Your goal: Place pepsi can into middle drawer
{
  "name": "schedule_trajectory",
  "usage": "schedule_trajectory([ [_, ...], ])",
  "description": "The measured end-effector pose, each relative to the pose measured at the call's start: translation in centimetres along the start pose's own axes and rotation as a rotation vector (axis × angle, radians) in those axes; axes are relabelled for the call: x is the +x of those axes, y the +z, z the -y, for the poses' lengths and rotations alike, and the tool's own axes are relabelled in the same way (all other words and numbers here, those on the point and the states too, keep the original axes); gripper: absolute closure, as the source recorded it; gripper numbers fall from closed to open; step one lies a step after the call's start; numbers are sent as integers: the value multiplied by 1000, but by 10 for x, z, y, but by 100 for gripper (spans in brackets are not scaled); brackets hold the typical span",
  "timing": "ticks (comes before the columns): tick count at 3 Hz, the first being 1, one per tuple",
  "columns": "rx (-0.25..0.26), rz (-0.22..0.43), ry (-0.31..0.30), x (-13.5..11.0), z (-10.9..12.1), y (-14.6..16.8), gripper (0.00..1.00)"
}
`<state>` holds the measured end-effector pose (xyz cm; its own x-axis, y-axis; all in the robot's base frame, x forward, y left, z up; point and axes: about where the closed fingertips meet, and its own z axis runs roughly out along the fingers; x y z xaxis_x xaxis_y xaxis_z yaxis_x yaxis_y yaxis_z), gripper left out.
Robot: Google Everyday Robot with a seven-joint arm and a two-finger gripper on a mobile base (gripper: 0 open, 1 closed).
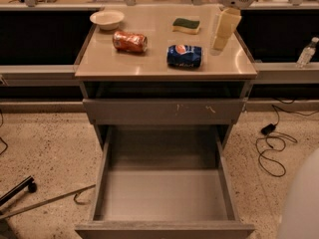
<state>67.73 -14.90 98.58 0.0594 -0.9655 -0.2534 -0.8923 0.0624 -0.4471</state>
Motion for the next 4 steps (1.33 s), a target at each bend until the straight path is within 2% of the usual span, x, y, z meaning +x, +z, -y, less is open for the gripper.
schedule_trajectory([
  [1, 27, 44, -9, -17, 23, 36, 0],
  [2, 20, 53, 21, -25, 36, 68, 0],
  [4, -37, 22, 212, -13, 46, 113, 0],
])
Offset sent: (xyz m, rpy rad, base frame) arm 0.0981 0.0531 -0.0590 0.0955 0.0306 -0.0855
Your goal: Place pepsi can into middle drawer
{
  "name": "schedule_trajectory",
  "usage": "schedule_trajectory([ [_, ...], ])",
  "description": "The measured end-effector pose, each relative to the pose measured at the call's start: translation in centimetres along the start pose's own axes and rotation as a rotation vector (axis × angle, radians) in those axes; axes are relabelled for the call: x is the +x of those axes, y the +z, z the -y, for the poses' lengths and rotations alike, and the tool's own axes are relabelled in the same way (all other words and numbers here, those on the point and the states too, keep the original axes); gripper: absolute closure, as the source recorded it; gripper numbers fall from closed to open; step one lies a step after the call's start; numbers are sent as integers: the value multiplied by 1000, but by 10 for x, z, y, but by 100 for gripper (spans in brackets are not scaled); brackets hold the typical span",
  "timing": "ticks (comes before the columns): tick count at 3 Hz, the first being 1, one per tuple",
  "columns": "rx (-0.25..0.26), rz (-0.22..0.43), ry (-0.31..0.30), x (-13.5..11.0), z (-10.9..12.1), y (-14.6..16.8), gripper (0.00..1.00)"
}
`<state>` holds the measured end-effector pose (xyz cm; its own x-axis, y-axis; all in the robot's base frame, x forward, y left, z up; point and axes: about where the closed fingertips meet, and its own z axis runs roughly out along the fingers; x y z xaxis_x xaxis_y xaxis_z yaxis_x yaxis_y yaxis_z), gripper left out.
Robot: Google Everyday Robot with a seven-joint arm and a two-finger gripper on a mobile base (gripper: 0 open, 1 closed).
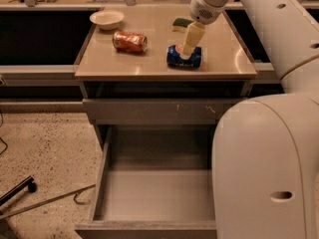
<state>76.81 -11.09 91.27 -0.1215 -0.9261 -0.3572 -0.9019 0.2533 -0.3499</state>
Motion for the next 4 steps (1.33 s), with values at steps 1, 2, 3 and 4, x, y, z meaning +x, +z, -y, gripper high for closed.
schedule_trajectory([
  [1, -27, 23, 53, 4, 3, 16, 0],
  [2, -59, 57, 70, 5, 3, 34, 0],
  [3, -95, 115, 89, 10, 0, 49, 0],
  [4, -120, 159, 111, 15, -3, 59, 0],
])
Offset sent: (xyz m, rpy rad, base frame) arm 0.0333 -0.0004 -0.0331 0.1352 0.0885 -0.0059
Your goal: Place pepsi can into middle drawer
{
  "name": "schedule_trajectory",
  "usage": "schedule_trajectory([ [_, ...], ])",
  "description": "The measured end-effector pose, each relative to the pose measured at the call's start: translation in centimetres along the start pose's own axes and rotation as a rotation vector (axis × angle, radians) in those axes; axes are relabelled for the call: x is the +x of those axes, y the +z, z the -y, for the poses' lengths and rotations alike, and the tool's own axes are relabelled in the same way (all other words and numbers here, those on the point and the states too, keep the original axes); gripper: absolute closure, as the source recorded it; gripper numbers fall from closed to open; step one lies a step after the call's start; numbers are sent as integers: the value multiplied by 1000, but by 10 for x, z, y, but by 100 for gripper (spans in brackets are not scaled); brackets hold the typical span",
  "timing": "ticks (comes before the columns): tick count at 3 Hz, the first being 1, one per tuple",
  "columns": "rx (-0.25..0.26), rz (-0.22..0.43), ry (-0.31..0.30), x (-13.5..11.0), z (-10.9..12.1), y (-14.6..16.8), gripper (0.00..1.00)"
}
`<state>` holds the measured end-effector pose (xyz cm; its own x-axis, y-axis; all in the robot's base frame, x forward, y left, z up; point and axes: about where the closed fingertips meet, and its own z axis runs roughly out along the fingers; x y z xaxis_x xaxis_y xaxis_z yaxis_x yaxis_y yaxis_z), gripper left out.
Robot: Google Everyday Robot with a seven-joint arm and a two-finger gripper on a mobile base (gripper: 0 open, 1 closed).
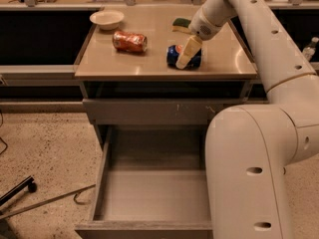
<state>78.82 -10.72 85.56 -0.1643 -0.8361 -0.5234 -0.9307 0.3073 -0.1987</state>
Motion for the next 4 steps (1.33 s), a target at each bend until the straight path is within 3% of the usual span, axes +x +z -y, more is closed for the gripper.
schedule_trajectory([
  [2, -32, 42, 37, 11, -1, 8, 0],
  [4, -73, 38, 54, 16, -8, 21, 0],
])
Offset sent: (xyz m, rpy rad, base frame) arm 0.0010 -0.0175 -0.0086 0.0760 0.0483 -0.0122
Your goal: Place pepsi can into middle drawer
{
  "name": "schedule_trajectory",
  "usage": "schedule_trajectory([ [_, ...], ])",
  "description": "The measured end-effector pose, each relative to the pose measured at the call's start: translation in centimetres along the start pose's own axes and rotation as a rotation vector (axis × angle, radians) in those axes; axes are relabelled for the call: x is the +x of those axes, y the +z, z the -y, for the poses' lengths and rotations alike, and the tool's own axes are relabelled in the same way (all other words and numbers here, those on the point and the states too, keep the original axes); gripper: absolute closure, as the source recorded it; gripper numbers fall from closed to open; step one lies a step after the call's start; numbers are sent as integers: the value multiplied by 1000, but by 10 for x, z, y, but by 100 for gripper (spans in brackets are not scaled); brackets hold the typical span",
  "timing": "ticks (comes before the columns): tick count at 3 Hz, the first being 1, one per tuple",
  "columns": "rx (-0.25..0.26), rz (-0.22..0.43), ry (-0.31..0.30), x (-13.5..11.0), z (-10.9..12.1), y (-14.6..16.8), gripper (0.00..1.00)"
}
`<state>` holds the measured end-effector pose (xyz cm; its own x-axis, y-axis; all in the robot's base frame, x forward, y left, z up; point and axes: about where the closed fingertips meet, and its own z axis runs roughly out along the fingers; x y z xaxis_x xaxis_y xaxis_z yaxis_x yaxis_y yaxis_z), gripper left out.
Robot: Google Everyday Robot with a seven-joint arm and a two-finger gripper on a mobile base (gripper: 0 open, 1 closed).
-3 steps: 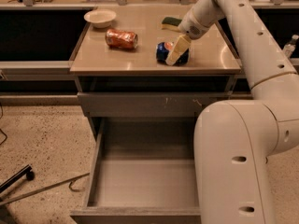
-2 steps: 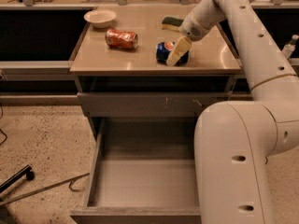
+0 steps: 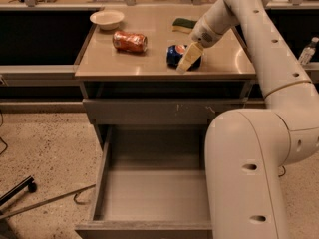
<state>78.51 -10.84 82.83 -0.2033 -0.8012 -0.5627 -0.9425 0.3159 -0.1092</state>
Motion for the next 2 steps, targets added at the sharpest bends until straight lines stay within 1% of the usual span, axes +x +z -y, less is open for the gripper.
schedule_trajectory([
  [1, -5, -1, 1, 1, -1, 2, 0],
  [2, -5, -1, 1, 1, -1, 2, 19],
])
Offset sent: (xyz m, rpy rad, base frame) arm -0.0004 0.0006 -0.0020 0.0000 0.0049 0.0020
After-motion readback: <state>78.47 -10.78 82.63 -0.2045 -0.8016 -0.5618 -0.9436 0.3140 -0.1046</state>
